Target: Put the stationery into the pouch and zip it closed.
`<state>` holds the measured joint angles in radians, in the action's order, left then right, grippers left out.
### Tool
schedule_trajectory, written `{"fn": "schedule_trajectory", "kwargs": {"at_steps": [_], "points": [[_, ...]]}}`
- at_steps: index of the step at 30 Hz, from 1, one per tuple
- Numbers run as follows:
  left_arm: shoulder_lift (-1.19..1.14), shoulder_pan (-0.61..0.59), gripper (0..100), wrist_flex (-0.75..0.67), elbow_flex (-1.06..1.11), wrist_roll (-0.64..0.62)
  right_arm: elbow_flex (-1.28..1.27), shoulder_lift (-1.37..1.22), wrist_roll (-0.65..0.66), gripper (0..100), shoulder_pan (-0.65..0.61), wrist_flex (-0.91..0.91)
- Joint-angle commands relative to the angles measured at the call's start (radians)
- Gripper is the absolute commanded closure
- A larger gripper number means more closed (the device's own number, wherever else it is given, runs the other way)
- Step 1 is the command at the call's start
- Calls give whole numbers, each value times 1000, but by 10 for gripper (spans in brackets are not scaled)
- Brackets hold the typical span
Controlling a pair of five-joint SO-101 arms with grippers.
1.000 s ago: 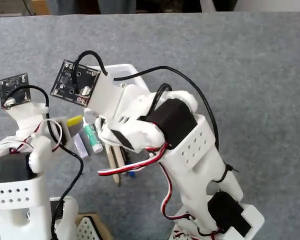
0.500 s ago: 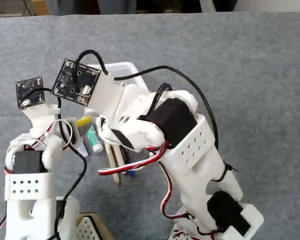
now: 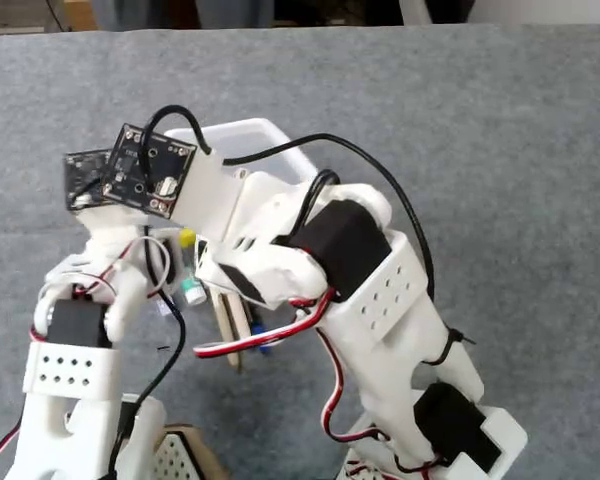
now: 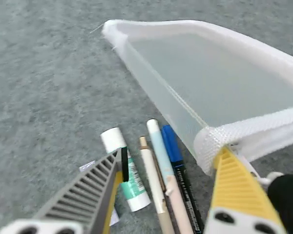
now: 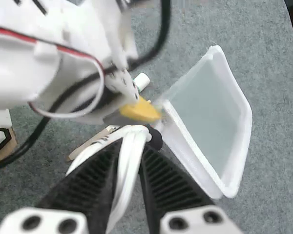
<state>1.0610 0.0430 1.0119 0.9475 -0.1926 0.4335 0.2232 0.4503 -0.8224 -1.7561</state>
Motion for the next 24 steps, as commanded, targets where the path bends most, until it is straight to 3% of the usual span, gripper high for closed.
{"fn": "schedule_trajectory", "kwargs": {"at_steps": [1, 4, 10, 12, 16, 24], "points": [[-5, 51, 694, -34, -7, -6, 38, 1, -11, 986, -23, -9], [-5, 53, 723, -61, 7, -5, 38, 2, -11, 986, -23, -9], [-5, 53, 980, -123, 53, -6, 39, 2, -11, 986, -23, -9], [-5, 53, 941, -115, 48, -9, 38, 2, -11, 986, -18, -9], [-3, 54, 969, -95, 39, -6, 38, 12, -11, 986, -14, -9], [-3, 56, 973, 190, -283, -6, 36, 122, -9, 986, 18, -9]]}}
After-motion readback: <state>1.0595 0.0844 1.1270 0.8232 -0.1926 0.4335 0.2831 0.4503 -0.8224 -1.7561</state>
